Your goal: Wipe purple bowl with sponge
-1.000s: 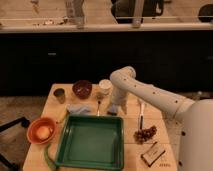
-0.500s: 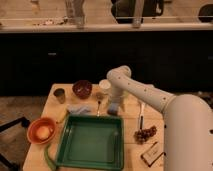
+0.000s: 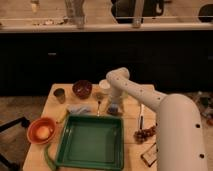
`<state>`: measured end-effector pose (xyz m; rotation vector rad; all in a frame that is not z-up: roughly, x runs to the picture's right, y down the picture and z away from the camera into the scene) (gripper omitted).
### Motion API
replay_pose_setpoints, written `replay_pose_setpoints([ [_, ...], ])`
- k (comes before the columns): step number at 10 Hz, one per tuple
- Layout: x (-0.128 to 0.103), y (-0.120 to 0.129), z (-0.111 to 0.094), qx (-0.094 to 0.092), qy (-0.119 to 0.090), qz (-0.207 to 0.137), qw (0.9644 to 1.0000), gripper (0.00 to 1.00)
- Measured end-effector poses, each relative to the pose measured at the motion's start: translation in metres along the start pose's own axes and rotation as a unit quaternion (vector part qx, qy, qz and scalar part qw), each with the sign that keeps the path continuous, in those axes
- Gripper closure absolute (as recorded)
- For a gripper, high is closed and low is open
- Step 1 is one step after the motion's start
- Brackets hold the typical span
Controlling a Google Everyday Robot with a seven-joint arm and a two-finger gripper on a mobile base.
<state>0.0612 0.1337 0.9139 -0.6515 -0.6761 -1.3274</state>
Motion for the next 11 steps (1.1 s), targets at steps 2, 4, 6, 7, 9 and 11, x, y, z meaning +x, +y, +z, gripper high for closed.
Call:
replay_pose_setpoints([
  [2,0.005,0.001,0.000,0.001,0.010,-0.001,1.0000,0.20],
  [4,0.011,0.000,0.000,0.002,0.014,-0.004,0.9999,0.20],
  [6,0.014,0.000,0.002,0.002,0.013,-0.004,0.9999,0.20],
  [7,0.016,-0.001,0.004,0.003,0.012,-0.005,0.9999,0.21],
  [9,0.019,-0.003,0.006,0.005,0.010,-0.009,0.9999,0.38],
  [11,0.019,-0.004,0.007,0.006,0.008,-0.017,0.9998,0.58],
])
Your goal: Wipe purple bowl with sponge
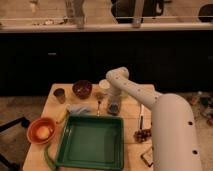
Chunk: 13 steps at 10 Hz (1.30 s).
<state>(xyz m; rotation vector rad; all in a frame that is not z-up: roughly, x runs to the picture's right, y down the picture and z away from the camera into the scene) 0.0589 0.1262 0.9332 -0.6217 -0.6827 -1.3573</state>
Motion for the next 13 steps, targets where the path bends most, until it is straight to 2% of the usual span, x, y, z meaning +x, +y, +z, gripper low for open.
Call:
replay_pose_setpoints([
  [2,-0.002,-0.003,-0.005,0.001,0.001,-0.009,1.0000,0.76],
  [3,-0.004,-0.006,-0.012,0.002,0.005,-0.015,0.9999,0.89],
  [4,-0.006,-0.007,-0.020,0.003,0.009,-0.018,0.9998,0.96],
  [5,-0.008,-0.009,-0.028,0.003,0.013,-0.021,0.9997,1.00],
  [10,-0.029,-0.022,-0.081,-0.002,0.040,-0.032,0.9987,1.00],
  [13,-0.042,-0.033,-0.099,-0.003,0.055,-0.044,0.9975,1.00],
])
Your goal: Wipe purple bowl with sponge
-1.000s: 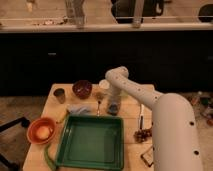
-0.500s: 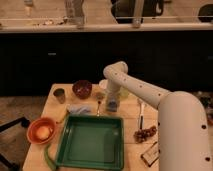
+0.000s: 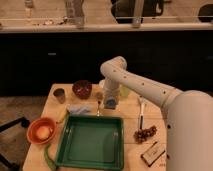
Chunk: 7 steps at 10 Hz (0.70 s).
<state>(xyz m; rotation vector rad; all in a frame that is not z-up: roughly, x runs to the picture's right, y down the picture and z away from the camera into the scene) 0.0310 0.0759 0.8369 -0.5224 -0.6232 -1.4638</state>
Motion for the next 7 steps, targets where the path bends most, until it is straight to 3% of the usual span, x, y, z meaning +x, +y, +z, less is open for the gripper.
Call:
replay_pose_setpoints([
  [4,-0.021,-0.015,-0.018,0.002,0.005,-0.018,0.9998,1.00],
  [7,-0.022,-0.015,-0.018,0.002,0.005,-0.018,0.9998,1.00],
])
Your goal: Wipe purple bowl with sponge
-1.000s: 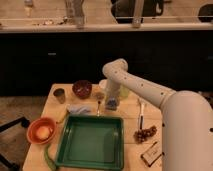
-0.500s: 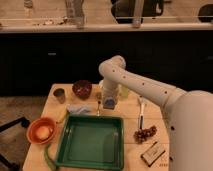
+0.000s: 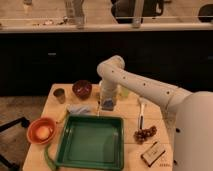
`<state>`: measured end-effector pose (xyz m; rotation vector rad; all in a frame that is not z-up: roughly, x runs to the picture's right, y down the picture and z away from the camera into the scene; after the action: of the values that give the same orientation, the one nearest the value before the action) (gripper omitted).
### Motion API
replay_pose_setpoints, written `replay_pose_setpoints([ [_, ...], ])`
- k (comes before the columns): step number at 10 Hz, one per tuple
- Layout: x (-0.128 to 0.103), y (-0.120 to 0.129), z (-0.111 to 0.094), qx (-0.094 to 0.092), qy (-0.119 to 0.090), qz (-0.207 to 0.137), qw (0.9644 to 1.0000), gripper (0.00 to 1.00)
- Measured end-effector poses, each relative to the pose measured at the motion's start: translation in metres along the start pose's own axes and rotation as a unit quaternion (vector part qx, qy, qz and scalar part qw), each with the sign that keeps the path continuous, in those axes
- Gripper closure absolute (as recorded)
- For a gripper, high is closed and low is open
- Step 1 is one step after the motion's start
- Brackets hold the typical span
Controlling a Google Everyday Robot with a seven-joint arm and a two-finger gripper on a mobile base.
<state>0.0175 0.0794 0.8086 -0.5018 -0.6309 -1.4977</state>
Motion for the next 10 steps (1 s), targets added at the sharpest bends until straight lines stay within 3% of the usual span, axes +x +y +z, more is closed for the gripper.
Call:
replay_pose_setpoints([
  [5,0.003,0.001,0.004,0.003,-0.003,0.001,1.0000,1.00],
  [7,0.027,-0.017,0.015,0.014,-0.006,-0.019,0.9997,1.00],
  [10,0.053,-0.040,0.021,0.016,-0.012,-0.053,0.9984,1.00],
])
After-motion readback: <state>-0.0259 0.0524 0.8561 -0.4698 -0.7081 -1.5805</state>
